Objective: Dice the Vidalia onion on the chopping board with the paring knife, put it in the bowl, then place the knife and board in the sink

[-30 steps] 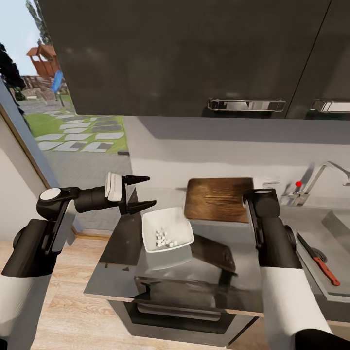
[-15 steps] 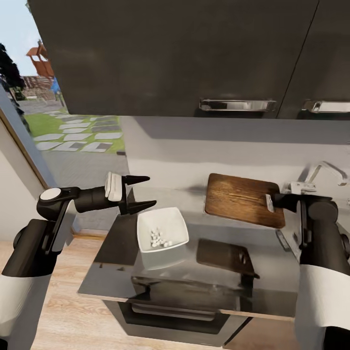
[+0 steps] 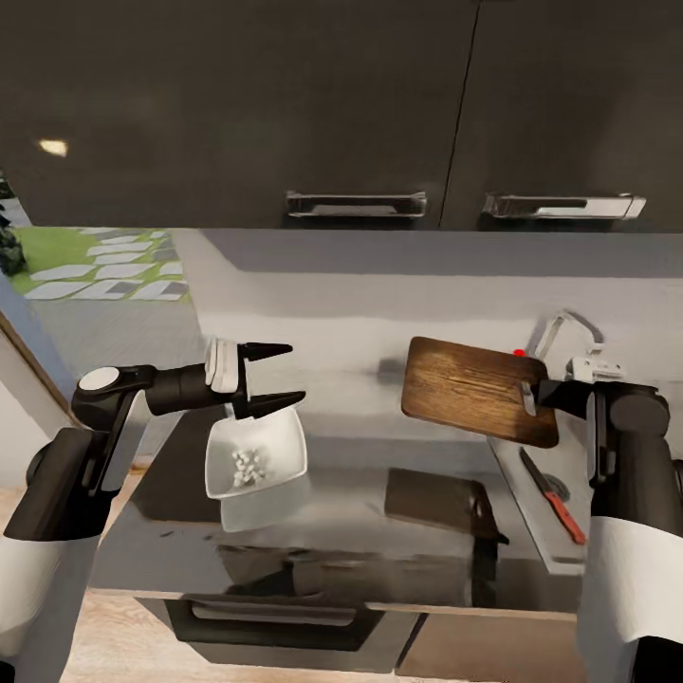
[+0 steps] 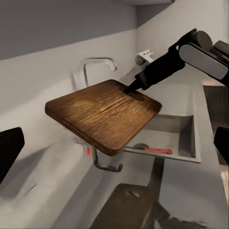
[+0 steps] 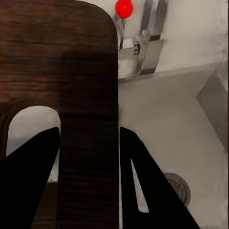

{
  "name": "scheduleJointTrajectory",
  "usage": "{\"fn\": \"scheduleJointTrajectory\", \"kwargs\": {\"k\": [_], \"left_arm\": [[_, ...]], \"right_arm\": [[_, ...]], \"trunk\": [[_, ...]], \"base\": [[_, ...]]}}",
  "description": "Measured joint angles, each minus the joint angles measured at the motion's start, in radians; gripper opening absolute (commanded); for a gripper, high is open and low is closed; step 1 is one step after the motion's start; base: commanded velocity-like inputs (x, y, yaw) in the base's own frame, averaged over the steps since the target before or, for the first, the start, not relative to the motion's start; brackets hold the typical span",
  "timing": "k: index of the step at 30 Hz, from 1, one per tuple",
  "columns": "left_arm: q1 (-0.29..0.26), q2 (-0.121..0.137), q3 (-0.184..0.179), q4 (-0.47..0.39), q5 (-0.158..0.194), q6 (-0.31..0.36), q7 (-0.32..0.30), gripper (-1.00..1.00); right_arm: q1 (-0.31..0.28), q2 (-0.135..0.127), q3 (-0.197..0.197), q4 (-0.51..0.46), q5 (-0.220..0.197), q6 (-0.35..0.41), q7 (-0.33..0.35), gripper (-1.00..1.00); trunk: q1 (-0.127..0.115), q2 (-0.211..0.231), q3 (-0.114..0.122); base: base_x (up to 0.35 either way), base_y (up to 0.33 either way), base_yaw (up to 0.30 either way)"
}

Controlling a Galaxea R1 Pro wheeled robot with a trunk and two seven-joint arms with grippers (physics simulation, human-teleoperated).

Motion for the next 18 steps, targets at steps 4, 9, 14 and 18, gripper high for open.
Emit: {"fn": "scheduleJointTrajectory", "kwargs": {"k": [4,9,14,18], "left_arm": [[0.0,0.0,0.0,0.002,0.0,0.0,0.0,1.0],[0.0,-0.001,-0.001,0.001,0.0,0.0,0.001,1.0],[0.0,-0.001,0.0,0.0,0.0,0.0,0.0,1.0],[0.0,0.0,0.001,0.001,0.0,0.0,0.001,1.0]], "right_arm": [[0.0,0.001,0.0,0.0,-0.004,0.002,0.0,-1.0],[0.001,0.002,0.001,0.001,-0.001,0.002,0.0,-1.0],[0.001,0.006,0.006,0.001,-0.004,0.001,0.001,-1.0],[0.002,0.009,0.007,0.001,-0.004,0.001,0.002,-1.0]], "trunk": [[0.0,0.0,0.001],[0.0,0.0,0.003],[0.0,0.0,0.004],[0.0,0.0,0.004]], "base": [[0.0,-0.03,-0.278],[0.0,-0.027,-0.243],[0.0,-0.214,-0.064],[0.0,-0.286,-0.01]]}}
